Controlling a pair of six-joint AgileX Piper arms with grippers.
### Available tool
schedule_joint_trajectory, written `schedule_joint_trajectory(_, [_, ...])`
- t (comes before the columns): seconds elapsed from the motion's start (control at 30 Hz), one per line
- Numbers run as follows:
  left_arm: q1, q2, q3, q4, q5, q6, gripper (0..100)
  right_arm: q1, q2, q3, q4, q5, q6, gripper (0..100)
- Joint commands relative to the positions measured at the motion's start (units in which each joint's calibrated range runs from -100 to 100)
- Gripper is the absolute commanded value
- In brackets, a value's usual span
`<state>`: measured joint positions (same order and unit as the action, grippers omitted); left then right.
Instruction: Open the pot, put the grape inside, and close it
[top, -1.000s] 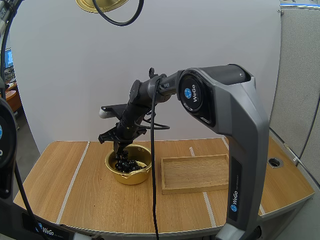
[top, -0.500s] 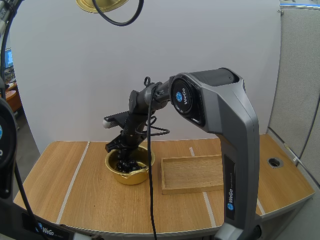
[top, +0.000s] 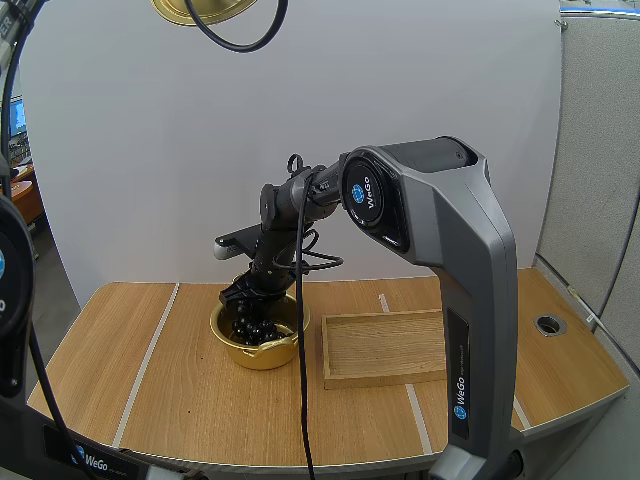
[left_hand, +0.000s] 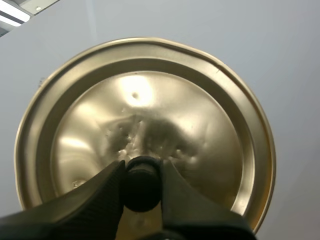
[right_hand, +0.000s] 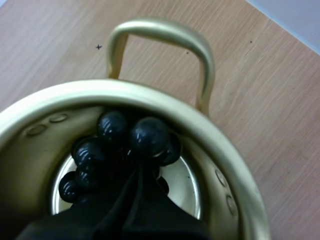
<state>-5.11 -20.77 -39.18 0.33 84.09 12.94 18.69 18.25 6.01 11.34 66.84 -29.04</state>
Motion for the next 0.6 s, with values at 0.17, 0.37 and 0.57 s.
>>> schedule_joint_trajectory(0.17, [-0.20,-0.32,-0.57,0.82,-1.52,-0.15,0,-0.17,-2.46,-0.43,-0.07,3.45,0.39,0])
schedule_joint_trajectory(0.37, [-0.20,-0.32,-0.57,0.82,-1.52,-0.15,0,-0.17,-8.18,-0.43,-0.07,4.63,1.10,0])
schedule_joint_trajectory(0.57, [-0.20,-0.32,-0.57,0.82,-1.52,-0.15,0,-0.17,-14.14,-0.43,-0.07,11.44,1.89,0])
